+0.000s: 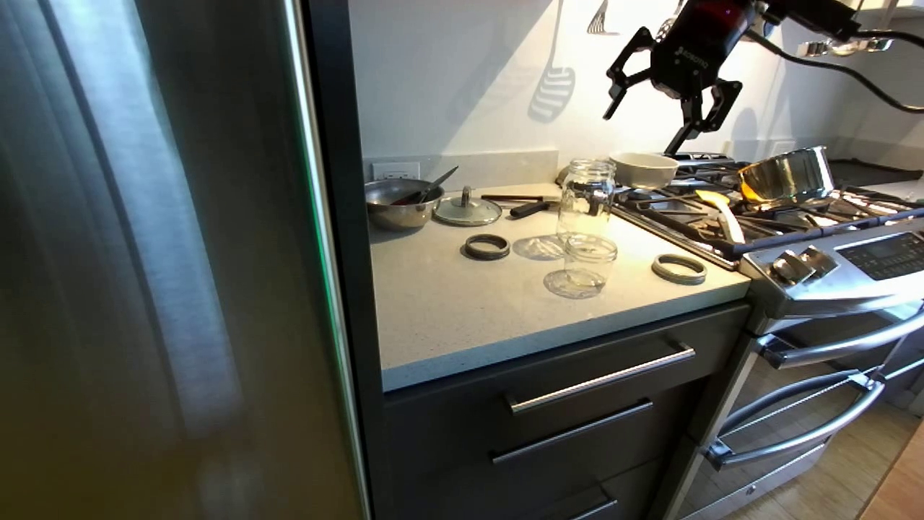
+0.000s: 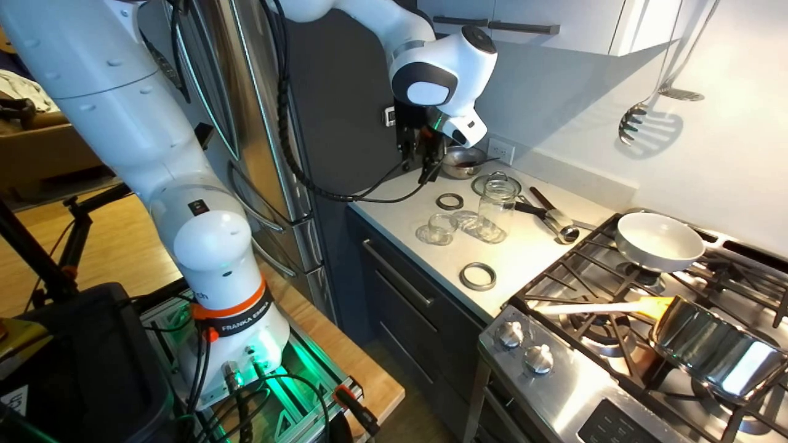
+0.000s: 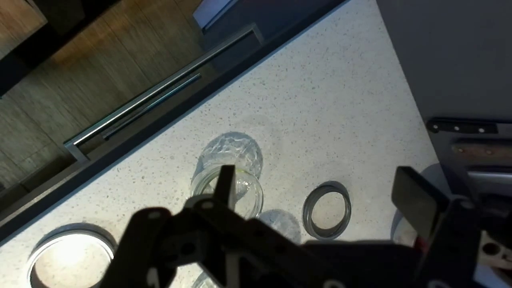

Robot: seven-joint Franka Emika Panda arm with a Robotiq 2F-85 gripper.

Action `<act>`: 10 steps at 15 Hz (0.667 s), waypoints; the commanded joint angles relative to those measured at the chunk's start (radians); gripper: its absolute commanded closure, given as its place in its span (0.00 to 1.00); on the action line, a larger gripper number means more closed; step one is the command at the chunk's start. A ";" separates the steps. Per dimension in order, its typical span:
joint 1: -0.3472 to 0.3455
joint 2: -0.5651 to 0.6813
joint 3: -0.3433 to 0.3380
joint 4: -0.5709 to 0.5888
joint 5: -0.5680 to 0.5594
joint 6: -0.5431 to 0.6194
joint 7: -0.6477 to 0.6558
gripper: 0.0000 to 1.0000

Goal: Press a button on the white device

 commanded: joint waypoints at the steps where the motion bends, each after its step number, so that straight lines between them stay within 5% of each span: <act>1: -0.018 0.036 0.006 0.016 0.087 0.007 0.022 0.00; 10: -0.025 0.217 0.037 0.142 0.401 -0.222 0.187 0.00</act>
